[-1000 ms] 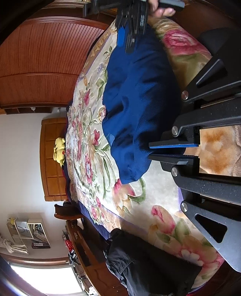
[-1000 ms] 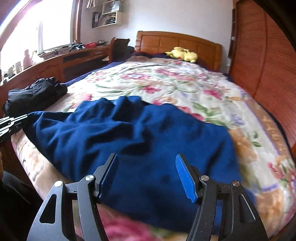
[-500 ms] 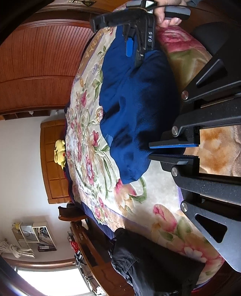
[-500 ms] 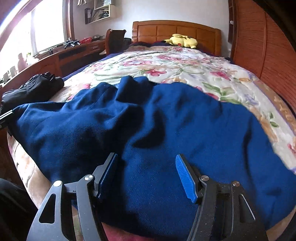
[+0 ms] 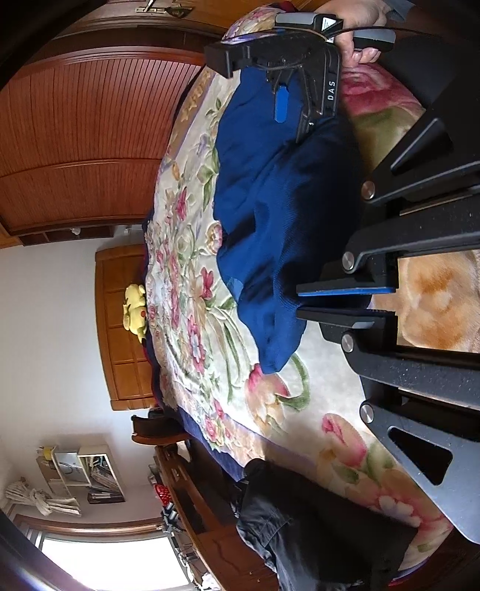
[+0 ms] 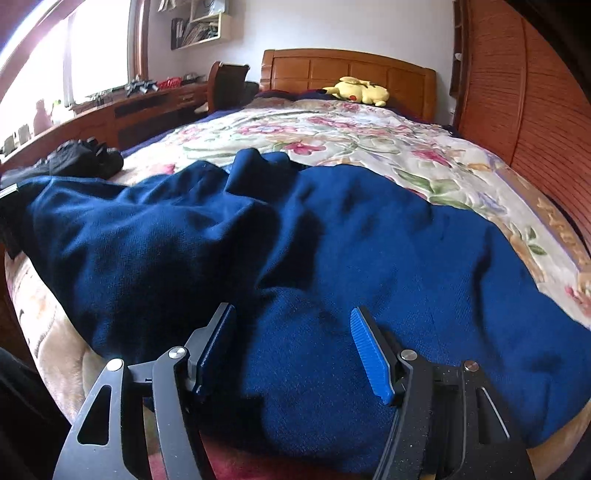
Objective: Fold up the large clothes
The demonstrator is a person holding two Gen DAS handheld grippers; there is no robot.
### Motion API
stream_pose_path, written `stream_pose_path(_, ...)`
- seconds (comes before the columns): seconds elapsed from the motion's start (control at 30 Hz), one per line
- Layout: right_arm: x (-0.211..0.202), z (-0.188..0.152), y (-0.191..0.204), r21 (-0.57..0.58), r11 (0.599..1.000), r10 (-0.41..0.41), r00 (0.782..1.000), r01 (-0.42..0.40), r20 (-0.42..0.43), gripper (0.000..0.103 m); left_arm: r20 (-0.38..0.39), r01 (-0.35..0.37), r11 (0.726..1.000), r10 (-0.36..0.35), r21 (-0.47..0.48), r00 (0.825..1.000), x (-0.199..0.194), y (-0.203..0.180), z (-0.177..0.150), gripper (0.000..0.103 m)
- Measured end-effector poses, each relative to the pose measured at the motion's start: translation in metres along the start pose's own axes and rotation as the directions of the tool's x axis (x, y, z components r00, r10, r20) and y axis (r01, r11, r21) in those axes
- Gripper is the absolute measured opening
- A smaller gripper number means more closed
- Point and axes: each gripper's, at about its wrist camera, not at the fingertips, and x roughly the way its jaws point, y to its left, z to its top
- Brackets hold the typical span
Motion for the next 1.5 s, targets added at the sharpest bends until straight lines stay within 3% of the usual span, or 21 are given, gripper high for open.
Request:
stream_pose_path(0.2, 0.007, 0.007, -0.006, 0.004, 0.999, 0.04, 0.999, -0.04, -0.021, 0.067, 0.036, -0.013, 1.0, 0.012, 0.025, 0.999, -0.005, -0.016, 0.01, 0.006)
stream_pose_path(0.4, -0.002, 0.011, -0.028, 0.03, 0.995, 0.101, 0.995, -0.1, -0.008, 0.067, 0.054, 0.033, 0.998, -0.036, 0.054, 0.998, 0.001, -0.043, 0.033, 0.005)
stream_pose_path(0.73, -0.07, -0.006, -0.107, 0.108, 0.994, -0.028, 0.988, 0.011, 0.15, 0.067, 0.047, 0.12, 0.984, -0.127, 0.131, 0.991, 0.02, -0.119, 0.103, 0.005)
stream_pose_path(0.9, -0.083, -0.034, -0.152, 0.181, 0.983, -0.067, 0.985, 0.037, 0.16, 0.067, 0.022, 0.195, 0.956, -0.204, 0.219, 0.979, 0.029, -0.185, 0.133, 0.005)
stream_pose_path(1.07, -0.094, -0.046, -0.185, 0.249, 0.967, -0.096, 0.985, 0.058, 0.142, 0.067, -0.059, 0.338, 0.899, -0.336, 0.278, 0.94, 0.04, -0.258, 0.142, 0.005)
stream_pose_path(1.23, -0.117, -0.05, -0.21, 0.322, 0.944, -0.123, 0.979, 0.064, 0.165, 0.067, -0.121, 0.447, 0.843, -0.431, 0.3, 0.894, 0.04, -0.301, 0.138, 0.005)
stream_pose_path(1.37, -0.114, -0.051, -0.211, 0.337, 0.939, -0.13, 0.98, 0.072, 0.152, 0.067, -0.164, 0.479, 0.832, -0.45, 0.281, 0.878, 0.045, -0.295, 0.129, 0.005)
stream_pose_path(1.5, -0.113, -0.043, -0.19, 0.294, 0.952, -0.138, 0.979, 0.089, 0.151, 0.067, -0.143, 0.495, 0.836, -0.474, 0.236, 0.869, 0.038, -0.266, 0.126, 0.019)
